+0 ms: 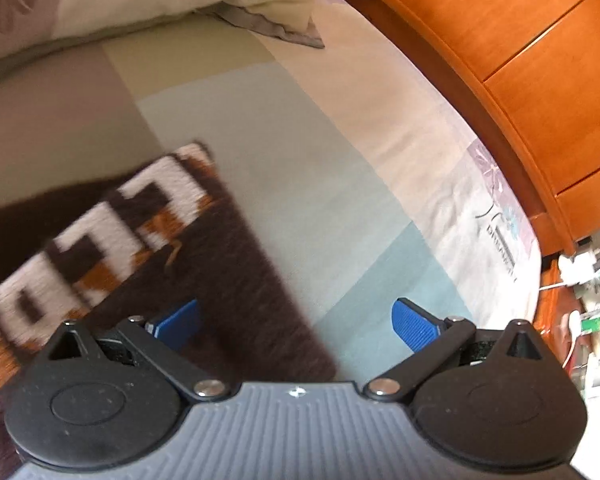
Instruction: Fold clothes
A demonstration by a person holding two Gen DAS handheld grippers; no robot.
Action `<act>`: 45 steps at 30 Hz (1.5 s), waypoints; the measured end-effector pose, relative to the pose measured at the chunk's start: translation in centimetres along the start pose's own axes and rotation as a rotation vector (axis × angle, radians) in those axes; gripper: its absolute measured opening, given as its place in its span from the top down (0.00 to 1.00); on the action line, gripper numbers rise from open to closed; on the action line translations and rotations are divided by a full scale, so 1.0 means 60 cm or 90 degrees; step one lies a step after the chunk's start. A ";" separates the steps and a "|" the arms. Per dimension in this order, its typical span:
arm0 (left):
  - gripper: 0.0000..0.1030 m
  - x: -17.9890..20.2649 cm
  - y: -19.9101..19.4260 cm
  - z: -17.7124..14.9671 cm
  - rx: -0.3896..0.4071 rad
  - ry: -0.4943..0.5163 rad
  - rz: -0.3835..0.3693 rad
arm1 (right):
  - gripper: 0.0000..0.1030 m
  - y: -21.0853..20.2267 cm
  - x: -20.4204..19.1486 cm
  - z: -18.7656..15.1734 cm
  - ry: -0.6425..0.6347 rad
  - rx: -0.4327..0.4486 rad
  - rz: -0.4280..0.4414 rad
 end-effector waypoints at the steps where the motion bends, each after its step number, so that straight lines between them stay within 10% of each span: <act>1: 0.02 0.001 0.007 0.004 0.001 0.001 -0.002 | 0.00 0.001 0.000 -0.001 -0.001 -0.001 -0.001; 31: 0.01 -0.068 0.033 0.073 0.057 0.060 0.144 | 0.00 -0.004 -0.006 -0.010 -0.022 -0.005 -0.004; 36: 0.01 -0.059 -0.073 0.033 0.077 0.057 0.174 | 0.00 -0.015 -0.001 -0.003 0.005 -0.002 0.026; 40: 0.01 -0.079 -0.155 -0.046 0.113 -0.043 0.108 | 0.00 -0.027 0.016 0.005 0.079 0.002 0.083; 45: 0.01 -0.131 -0.148 -0.118 0.110 -0.126 0.109 | 0.00 -0.028 0.023 0.011 0.123 0.005 0.110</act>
Point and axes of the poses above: each gripper's, at about its wrist camera, not at the fingertips, and y roughly the way its jaws point, x to its right, z to its top, the point moved 10 cm from there along y, roughly the way its jaws point, and after that the axes turned 8 degrees about y, right-handed, at the moved point
